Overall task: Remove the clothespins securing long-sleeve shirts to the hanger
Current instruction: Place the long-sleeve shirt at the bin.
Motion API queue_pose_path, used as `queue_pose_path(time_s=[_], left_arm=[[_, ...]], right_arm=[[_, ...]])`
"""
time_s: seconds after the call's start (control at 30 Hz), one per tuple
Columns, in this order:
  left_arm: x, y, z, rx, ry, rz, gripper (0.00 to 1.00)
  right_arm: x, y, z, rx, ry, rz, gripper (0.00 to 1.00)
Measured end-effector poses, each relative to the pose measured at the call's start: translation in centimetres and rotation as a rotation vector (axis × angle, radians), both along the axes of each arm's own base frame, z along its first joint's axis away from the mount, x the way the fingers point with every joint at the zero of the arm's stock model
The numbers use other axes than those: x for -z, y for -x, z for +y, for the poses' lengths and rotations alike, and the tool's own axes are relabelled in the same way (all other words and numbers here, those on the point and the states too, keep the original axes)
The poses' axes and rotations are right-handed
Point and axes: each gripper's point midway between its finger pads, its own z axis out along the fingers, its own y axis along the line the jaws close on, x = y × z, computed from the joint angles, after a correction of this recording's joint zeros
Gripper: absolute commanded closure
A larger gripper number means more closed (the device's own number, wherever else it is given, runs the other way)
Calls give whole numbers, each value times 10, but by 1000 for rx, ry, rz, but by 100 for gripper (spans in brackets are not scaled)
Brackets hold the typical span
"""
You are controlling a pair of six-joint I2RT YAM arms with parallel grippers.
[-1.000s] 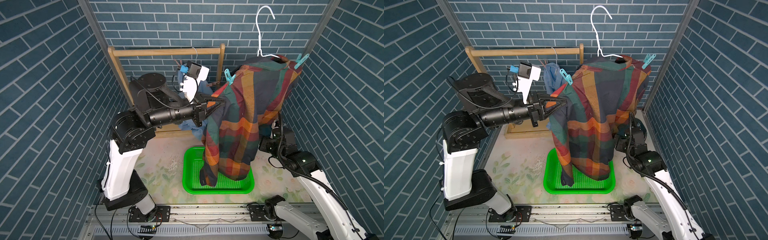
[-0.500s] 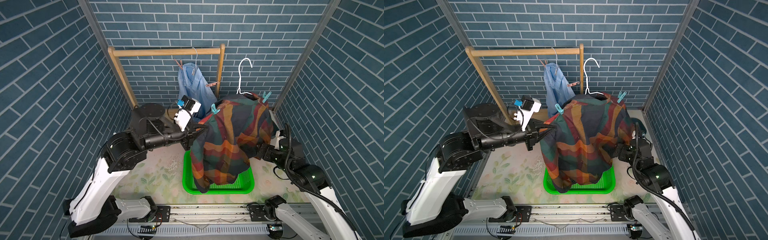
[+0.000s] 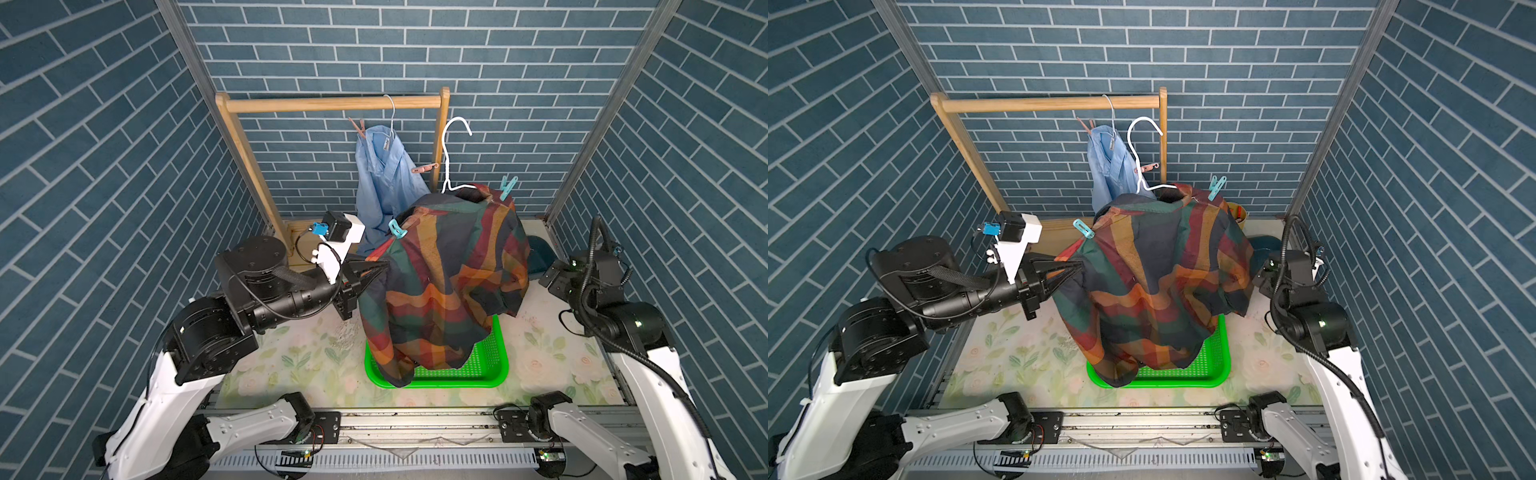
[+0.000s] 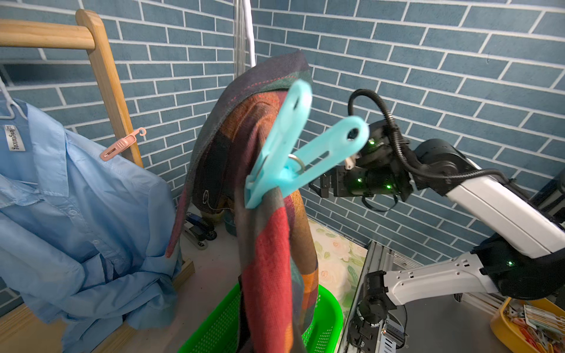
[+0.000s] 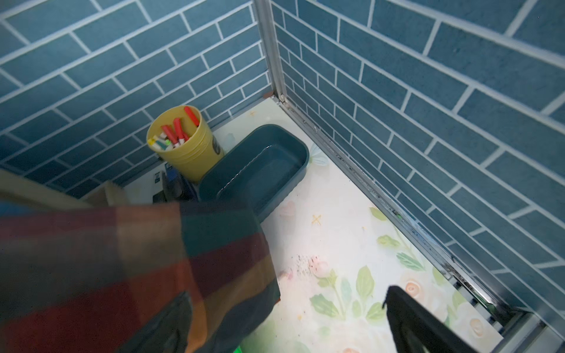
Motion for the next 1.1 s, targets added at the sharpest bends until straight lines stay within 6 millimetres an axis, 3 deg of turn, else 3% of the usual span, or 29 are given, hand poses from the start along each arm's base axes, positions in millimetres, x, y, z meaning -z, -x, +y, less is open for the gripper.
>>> queue_pose_path(time_s=[0.27, 0.43, 0.6, 0.7, 0.83, 1.1], left_arm=[[-15, 7, 5, 17, 24, -39, 100], [-18, 9, 8, 16, 30, -50, 100], [-24, 7, 6, 12, 54, -71, 100], [-27, 4, 3, 10, 71, -86, 100], [-31, 0, 0, 4, 87, -101, 100], [-30, -4, -1, -12, 99, -124, 100]], right_arm=[[70, -47, -3, 40, -38, 196, 3], [88, -59, 14, -20, -127, 201, 4], [69, -70, 51, -159, -216, 111, 5], [47, -71, 85, -273, -241, 62, 4], [24, -60, 125, -418, -289, 4, 4], [-12, -39, 171, -611, -400, -93, 1]])
